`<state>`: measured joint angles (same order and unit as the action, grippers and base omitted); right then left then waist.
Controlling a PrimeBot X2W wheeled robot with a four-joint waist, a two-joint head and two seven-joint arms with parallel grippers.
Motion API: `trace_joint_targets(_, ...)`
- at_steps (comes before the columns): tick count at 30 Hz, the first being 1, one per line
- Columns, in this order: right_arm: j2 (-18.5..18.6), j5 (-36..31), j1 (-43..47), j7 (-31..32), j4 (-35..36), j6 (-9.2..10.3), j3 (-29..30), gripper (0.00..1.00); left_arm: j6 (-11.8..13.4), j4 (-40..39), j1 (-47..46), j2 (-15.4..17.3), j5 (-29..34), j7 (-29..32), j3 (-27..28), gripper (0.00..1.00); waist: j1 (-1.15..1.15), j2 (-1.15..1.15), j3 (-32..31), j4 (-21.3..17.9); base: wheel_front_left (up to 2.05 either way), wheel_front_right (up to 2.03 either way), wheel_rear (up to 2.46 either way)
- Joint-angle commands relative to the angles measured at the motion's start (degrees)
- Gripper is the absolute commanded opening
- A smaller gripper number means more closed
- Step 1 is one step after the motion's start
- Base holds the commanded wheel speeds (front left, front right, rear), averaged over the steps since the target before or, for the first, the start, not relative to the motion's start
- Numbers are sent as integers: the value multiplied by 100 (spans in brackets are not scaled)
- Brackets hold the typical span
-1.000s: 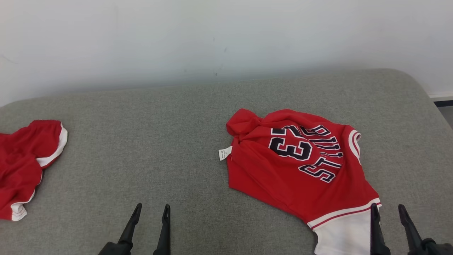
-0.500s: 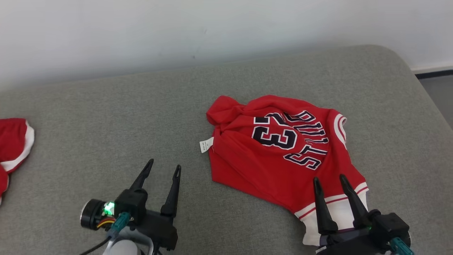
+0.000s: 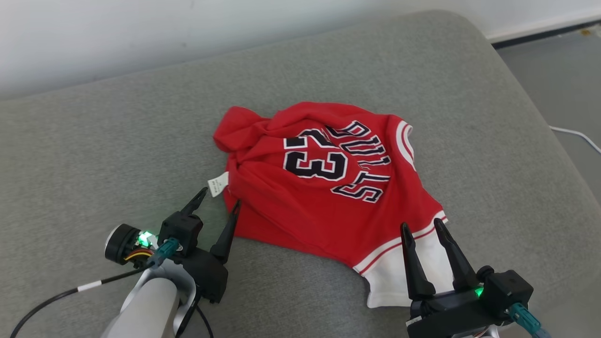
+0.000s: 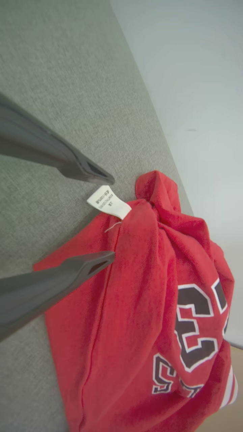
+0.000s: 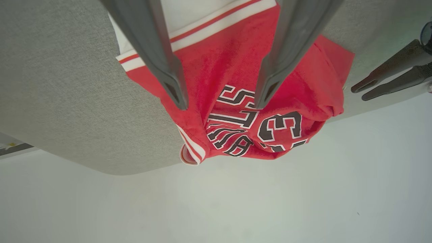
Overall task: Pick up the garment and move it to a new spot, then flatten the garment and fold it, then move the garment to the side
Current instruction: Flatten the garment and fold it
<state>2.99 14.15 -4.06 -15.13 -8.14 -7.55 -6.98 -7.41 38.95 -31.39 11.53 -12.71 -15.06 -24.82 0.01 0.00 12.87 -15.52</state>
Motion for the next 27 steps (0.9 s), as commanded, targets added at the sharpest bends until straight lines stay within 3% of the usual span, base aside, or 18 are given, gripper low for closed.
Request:
trace_joint_targets(1,-20,51,-58,-3,12,13,-5,100,-4,70,-122,51,-82,-18,-72,100,-1,0,214,-234,0,0,0)
trace_joint_targets(6,-20,74,-71,-2,9,13,-29,100,-4,554,-307,33,-368,-18,-436,100,-1,0,235,-314,0,0,0)
trace_joint_targets(7,-20,71,-75,-2,11,13,-28,100,-4,651,-361,28,-416,-18,-500,39,-1,0,232,-320,0,0,0)
trace_joint_targets(8,-19,58,-79,-2,12,13,-24,100,-4,747,-399,12,-479,-18,-572,0,-1,0,221,-321,0,0,0)
trace_joint_targets(14,-20,-52,80,-2,45,13,102,100,2,699,-413,-31,-720,-18,-620,0,-1,0,31,-155,0,0,0)
trace_joint_targets(27,-16,-248,489,-2,46,13,401,100,297,-1461,1395,-27,-304,-18,311,0,-1,0,-604,864,0,0,0)
